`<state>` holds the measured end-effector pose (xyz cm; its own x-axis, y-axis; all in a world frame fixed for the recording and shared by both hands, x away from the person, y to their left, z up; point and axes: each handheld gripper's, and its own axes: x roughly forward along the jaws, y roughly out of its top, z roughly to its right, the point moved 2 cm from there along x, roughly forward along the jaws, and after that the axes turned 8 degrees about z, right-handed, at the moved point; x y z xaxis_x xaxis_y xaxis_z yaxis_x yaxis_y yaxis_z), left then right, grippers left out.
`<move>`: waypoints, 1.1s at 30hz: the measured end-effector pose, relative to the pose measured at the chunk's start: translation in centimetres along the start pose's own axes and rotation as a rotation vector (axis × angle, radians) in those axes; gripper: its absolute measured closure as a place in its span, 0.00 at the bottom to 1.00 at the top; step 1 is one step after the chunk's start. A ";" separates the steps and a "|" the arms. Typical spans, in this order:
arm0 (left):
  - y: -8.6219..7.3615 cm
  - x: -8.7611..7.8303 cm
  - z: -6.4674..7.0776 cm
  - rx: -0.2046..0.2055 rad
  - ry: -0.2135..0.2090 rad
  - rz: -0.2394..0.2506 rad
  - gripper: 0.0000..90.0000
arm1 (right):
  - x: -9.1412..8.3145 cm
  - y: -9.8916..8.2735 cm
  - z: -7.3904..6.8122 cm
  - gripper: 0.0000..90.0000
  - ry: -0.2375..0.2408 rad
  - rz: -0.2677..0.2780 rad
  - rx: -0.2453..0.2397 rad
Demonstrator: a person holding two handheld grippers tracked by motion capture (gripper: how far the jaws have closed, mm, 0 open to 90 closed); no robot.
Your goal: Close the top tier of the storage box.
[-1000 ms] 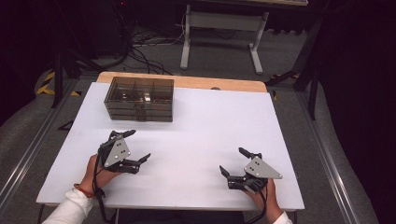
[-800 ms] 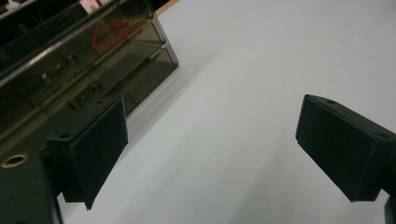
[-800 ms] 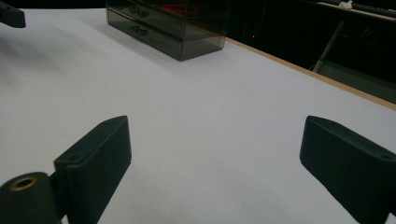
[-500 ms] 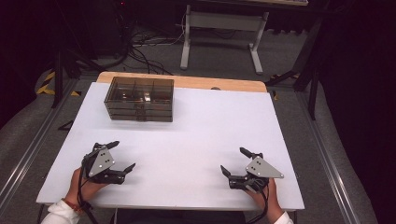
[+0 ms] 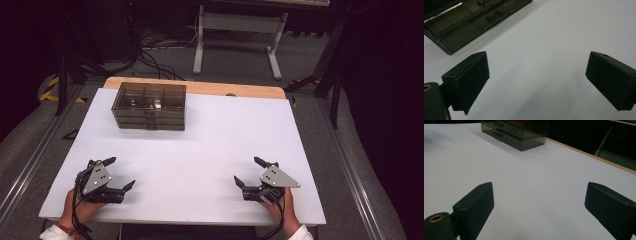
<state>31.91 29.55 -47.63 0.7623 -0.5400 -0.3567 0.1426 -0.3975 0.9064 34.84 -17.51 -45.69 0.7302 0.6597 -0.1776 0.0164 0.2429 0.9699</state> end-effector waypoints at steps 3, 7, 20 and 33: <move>-0.1 -0.1 -0.2 -0.002 0.008 -0.007 0.06 | 0.4 -0.1 0.2 0.11 -0.003 -0.009 0.005; -0.2 -0.3 -0.4 -0.010 0.014 -0.012 0.06 | 0.7 -0.3 0.4 0.11 -0.014 -0.032 0.007; 0.1 0.1 -0.9 -0.005 0.032 -0.019 0.06 | 0.2 -1.0 1.1 0.11 -0.047 -0.072 0.043; -0.1 0.8 -1.4 -0.042 0.014 -0.065 0.07 | 0.3 -1.3 2.0 0.10 -0.060 -0.100 0.098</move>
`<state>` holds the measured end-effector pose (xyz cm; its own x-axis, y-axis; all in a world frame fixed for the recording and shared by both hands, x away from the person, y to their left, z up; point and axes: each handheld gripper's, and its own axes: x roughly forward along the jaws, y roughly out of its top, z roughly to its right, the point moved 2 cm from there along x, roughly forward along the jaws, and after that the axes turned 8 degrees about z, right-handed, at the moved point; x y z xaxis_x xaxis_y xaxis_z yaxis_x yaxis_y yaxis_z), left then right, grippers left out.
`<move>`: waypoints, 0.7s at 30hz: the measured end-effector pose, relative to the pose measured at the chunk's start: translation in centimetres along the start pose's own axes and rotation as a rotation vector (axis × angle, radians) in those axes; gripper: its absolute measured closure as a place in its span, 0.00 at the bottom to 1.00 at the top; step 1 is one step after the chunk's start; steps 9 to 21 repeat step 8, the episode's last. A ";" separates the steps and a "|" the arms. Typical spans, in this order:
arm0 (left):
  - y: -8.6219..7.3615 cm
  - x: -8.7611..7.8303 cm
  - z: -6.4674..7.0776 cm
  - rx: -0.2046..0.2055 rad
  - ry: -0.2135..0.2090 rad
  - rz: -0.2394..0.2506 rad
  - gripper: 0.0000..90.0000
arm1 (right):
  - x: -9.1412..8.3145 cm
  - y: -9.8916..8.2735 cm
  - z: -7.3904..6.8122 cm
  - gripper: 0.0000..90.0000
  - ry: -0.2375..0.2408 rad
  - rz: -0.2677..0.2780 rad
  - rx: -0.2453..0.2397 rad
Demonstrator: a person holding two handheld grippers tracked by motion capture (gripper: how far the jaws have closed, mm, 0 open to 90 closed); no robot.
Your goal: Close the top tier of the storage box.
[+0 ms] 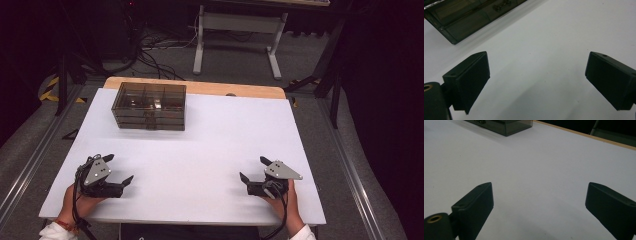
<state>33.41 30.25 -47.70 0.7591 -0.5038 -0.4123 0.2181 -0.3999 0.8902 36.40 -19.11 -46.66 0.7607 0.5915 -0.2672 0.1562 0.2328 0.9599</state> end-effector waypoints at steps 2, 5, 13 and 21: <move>0.0 0.0 0.0 -0.014 0.002 -0.002 0.08 | 0.0 0.0 0.1 0.10 0.003 0.002 0.006; -0.1 0.0 -0.2 -0.031 0.003 -0.001 0.08 | 0.0 0.0 0.3 0.10 0.004 0.002 0.021; -0.1 0.1 -0.3 -0.035 0.007 -0.012 0.09 | 0.0 0.0 0.3 0.10 0.004 -0.008 0.020; -0.1 0.1 -0.3 -0.035 0.007 -0.012 0.09 | 0.0 0.0 0.3 0.10 0.004 -0.008 0.020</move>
